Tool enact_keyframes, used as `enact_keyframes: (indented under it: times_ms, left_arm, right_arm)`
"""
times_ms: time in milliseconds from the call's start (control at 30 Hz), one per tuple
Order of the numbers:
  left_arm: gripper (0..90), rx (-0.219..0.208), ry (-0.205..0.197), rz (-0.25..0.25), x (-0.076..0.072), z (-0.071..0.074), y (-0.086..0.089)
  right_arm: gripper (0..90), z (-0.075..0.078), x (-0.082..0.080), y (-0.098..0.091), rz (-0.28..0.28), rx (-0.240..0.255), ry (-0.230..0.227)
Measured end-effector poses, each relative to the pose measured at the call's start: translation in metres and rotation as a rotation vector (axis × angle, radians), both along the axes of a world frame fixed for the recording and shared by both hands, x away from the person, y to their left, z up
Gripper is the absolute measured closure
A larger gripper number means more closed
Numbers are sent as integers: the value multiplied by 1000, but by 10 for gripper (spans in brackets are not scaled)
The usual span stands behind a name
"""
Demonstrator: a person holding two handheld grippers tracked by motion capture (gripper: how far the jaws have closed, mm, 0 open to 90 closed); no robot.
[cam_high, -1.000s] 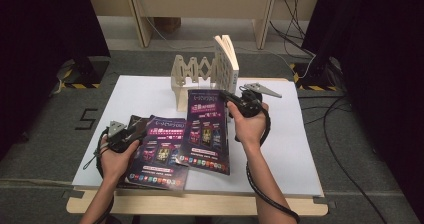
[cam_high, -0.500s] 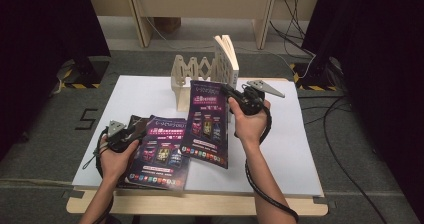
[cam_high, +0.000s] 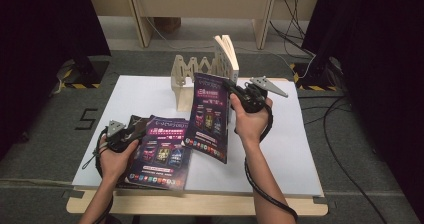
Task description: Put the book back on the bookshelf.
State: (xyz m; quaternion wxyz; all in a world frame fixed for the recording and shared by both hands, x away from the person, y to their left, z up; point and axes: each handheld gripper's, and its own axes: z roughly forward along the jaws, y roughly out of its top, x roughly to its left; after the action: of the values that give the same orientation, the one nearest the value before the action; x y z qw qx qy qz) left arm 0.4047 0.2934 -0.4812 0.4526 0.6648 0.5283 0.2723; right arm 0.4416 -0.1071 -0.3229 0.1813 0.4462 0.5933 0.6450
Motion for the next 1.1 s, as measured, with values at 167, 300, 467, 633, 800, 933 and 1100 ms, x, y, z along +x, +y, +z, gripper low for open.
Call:
enact_keyframes:
  times_ms: [167,300,467,633,800,933,1100]
  left_arm:
    - [479,1,0,-2,0,0,-1]
    - [479,1,-1,-3,0,0,-1]
    - [479,2,-1,-4,0,0,-1]
    - [479,3,0,-4,-1,1,-1]
    - [480,6,-7,-4,-2,3,-4]
    - [479,2,-14,-6,-4,5,-7]
    - [479,1,-21,-14,-6,7,-6]
  right_arm:
    - [851,3,0,0,-5,4,-11]
    - [851,4,1,0,-14,12,-21]
    - [851,7,1,0,-25,7,-38]
    - [852,9,2,1,-34,12,-44]
    - [852,11,2,3,-34,10,-63]
    - [851,14,2,5,-33,11,-67]
    - [852,17,3,8,-49,9,-90]
